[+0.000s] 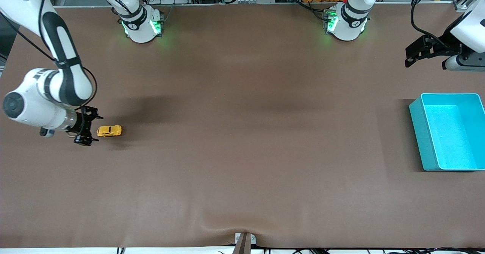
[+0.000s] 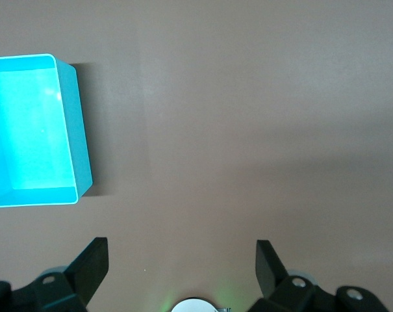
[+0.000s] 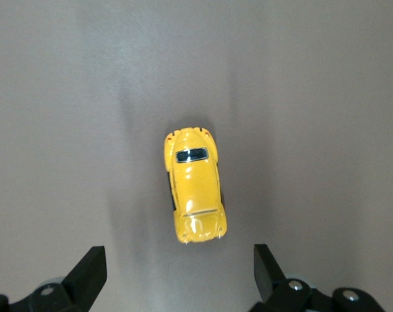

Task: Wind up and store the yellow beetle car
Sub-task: 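Lower the right gripper and close it on the yellow car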

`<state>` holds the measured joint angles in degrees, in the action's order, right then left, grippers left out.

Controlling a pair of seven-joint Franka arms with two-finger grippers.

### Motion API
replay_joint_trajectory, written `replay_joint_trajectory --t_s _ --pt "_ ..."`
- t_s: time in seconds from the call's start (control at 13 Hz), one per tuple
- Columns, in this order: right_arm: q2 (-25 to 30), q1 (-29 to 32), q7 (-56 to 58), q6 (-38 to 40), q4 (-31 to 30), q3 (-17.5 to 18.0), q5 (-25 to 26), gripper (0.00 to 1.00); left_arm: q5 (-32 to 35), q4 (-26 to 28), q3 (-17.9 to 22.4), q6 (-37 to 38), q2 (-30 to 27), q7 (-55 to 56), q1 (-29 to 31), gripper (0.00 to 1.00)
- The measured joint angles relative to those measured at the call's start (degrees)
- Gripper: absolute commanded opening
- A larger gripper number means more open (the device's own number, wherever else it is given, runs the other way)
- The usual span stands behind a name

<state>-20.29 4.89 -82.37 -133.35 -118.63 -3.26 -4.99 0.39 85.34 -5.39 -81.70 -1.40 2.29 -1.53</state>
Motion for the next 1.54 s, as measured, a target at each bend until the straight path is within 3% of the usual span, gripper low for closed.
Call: replay_joint_trajectory --t_s 0.62,0.85,1.15,1.38,1.54 --pt "-1.83 0.05 2.91 -10.63 -6.52 -0.86 0.34 1.00 0.00 0.09 -0.15 0.00 0.03 0.00 -0.02 1.00" --pt "-1.88 0.05 3.31 -11.61 -6.82 -1.15 0.34 0.92 0.00 0.20 -0.27 0.00 0.50 0.00 -0.22 1.00" --pt "-3.09 0.05 3.37 -14.75 -6.88 -1.15 0.35 0.89 0.00 0.10 -0.54 0.00 0.56 0.00 -0.37 1.00" --pt "-3.55 0.05 3.38 -15.06 -6.88 -1.15 0.36 0.75 0.00 0.08 -0.52 0.00 0.56 0.00 -0.32 1.00" --pt "-3.60 0.05 3.38 -15.07 -6.88 -1.15 0.36 0.57 0.00 0.08 -0.51 0.00 0.56 0.00 -0.32 1.00"
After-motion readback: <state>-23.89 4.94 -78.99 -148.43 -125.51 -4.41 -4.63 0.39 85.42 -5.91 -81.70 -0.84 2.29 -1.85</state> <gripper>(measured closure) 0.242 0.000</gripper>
